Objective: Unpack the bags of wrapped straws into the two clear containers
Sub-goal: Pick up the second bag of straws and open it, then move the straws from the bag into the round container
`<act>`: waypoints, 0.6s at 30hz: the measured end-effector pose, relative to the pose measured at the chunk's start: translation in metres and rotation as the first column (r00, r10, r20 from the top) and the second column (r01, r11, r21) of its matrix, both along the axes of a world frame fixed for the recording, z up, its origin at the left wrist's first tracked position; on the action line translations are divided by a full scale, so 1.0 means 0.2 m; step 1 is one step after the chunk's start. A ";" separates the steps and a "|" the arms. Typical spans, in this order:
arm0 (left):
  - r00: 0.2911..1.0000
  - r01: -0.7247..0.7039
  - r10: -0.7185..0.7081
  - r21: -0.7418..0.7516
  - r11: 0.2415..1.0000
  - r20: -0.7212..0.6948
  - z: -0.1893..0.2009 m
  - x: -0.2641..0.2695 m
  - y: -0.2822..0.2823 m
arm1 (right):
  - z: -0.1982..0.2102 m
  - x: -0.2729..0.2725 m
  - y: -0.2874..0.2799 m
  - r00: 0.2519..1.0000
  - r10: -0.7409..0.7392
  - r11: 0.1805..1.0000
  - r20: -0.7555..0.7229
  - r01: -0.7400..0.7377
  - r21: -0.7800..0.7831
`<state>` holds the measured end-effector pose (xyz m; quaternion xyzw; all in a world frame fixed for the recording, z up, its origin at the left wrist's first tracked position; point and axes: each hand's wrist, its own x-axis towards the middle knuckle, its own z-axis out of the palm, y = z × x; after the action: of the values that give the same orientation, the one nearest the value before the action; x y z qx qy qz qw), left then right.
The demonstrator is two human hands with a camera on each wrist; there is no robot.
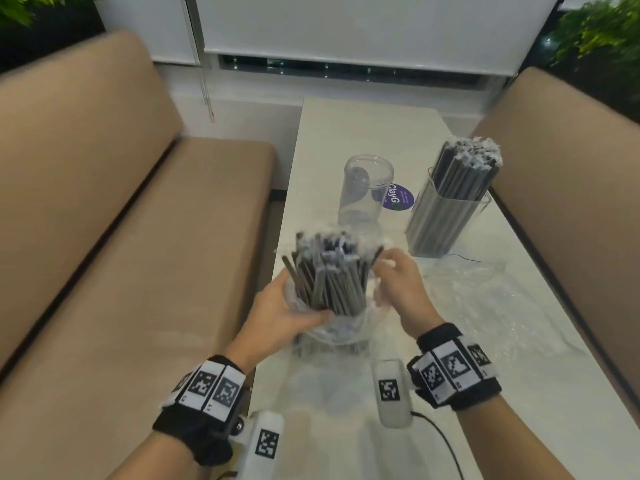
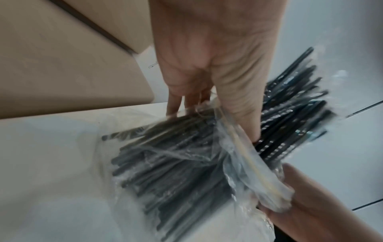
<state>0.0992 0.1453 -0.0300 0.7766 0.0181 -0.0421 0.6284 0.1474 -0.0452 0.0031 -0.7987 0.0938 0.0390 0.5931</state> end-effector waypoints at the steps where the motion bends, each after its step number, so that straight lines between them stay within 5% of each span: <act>1: 0.999 -0.040 0.040 0.002 0.999 0.010 0.01 0.02 0.01 | 0.04 0.00 -0.02 0.989 -0.014 0.987 0.147 0.037 -0.155; 3: 0.995 -0.097 0.096 0.009 0.995 0.037 0.02 0.04 0.02 | 0.15 -0.06 -0.04 0.886 0.027 0.951 0.464 0.120 -0.285; 5: 0.991 -0.123 0.122 0.020 0.992 0.049 0.02 0.07 0.02 | 0.21 -0.13 -0.01 0.800 0.081 0.984 0.594 0.030 -0.175; 9: 0.992 -0.112 0.110 0.024 0.993 0.054 0.01 0.09 -0.03 | 0.18 -0.17 0.08 0.888 0.229 0.972 0.399 -0.230 -0.047; 13: 0.992 -0.108 0.106 0.022 0.994 0.073 0.00 0.10 -0.03 | 0.15 -0.08 0.07 0.879 0.237 0.970 0.414 -0.191 -0.150; 18: 0.996 -0.063 0.062 0.013 0.998 0.067 0.03 0.14 0.00 | 0.26 0.01 0.04 0.873 0.193 0.978 0.447 -0.207 -0.017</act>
<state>0.1274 0.1446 -0.0241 0.7814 0.0220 0.0035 0.6237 0.1498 -0.0378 0.0556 -0.7822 -0.1286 -0.0827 0.6040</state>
